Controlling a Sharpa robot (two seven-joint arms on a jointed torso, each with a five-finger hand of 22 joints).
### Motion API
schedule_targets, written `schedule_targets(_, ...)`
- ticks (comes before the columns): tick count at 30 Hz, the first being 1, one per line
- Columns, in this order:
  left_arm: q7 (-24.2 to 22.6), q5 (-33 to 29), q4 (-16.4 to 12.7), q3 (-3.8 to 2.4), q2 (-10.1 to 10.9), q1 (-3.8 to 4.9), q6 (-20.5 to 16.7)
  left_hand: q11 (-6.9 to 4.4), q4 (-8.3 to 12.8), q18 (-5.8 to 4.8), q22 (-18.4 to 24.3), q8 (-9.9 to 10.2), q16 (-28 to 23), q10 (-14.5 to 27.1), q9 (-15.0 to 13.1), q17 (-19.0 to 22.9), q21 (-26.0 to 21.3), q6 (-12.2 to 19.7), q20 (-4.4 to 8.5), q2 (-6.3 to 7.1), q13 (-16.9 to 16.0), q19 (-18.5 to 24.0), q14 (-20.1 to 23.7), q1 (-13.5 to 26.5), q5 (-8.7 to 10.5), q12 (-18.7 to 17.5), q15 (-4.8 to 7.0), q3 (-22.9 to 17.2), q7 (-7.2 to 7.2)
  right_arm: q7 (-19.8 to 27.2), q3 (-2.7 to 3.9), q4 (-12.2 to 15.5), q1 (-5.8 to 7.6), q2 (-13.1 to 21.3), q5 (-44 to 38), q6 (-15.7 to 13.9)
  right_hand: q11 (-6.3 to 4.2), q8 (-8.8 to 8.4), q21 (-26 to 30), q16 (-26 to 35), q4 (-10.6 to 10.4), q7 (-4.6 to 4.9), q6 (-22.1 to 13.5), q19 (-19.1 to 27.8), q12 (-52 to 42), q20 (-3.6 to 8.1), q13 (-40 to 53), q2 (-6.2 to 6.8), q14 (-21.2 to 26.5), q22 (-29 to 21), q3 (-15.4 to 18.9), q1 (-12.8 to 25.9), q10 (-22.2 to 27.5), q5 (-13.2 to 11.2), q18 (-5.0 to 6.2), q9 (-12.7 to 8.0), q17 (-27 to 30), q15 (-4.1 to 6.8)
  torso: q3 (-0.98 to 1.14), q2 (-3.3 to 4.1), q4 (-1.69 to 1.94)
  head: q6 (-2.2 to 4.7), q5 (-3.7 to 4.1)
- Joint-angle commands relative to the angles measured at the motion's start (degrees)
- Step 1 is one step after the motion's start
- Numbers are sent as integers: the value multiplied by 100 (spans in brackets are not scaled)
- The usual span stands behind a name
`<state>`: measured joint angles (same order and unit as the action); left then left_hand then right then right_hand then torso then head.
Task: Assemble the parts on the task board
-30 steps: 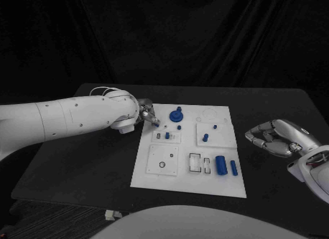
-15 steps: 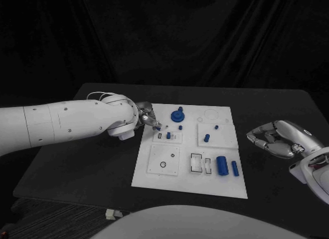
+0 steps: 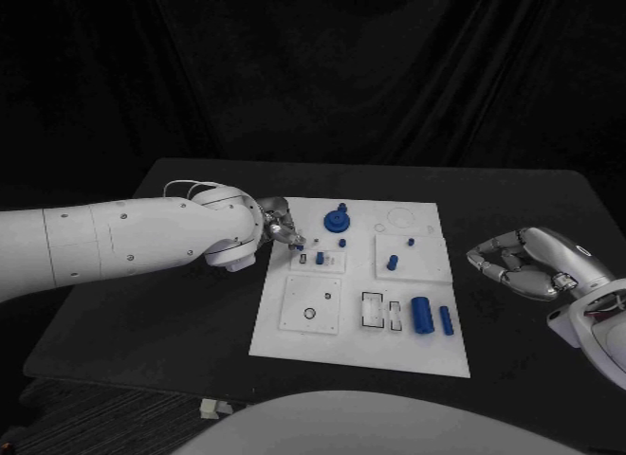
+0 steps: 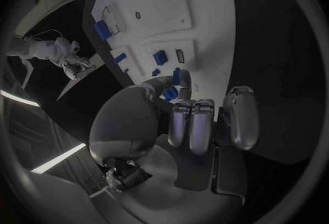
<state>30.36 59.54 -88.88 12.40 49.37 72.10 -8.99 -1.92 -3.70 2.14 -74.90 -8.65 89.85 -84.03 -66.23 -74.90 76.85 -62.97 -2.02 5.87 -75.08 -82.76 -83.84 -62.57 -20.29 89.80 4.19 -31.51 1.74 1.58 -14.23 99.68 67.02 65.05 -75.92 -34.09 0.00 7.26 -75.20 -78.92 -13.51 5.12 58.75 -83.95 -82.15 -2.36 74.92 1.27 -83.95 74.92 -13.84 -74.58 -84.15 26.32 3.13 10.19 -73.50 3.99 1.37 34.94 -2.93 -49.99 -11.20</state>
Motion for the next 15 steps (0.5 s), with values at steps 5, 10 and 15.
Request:
schedule_targets(5, 17, 214, -21, -4, -22, -66, -57, -33, 308, 93, -1104, 15, 15, -597, 8, -1510, 22, -17, 14, -28, -1492, -18, -616, 47, 4, 20, 43, -335, -20, 82, 3, 16, -14, -1, -9, -158, 41, -30, 26, 49, 20, 19, -38, -50, 40, -32, 373, 8, -314, 1074, 1, -39, -35, 23, 14, 3, 23, -43, 0, 7, 1, -1, 8)
schedule_targets(10, 16, 241, -30, -4, -30, -107, -44, -33, 302, 94, -1102, 13, 15, -597, 10, -1510, 18, -25, 15, -33, -1492, -18, -616, 62, 2, 20, 45, -335, -18, 79, 3, 10, -14, -4, -9, -152, 44, -30, 42, 55, 17, 20, -35, -44, 44, -32, 369, 8, -312, 1069, 1, -37, -32, 24, 17, 4, 31, -45, -1, 6, 1, -1, 8)
schedule_targets(15, -3, 249, -27, -4, -37, -149, -42, -31, 289, 95, -1101, 13, 15, -597, 13, -1510, 15, -31, 16, -40, -1492, -17, -616, 86, 3, 20, 46, -333, -17, 73, 3, 4, -15, -8, -9, -140, 45, -29, 46, 56, 17, 20, -32, -43, 47, -32, 365, 7, -311, 1068, 0, -37, -30, 25, 18, 5, 33, -45, -1, 6, 4, -1, -4)
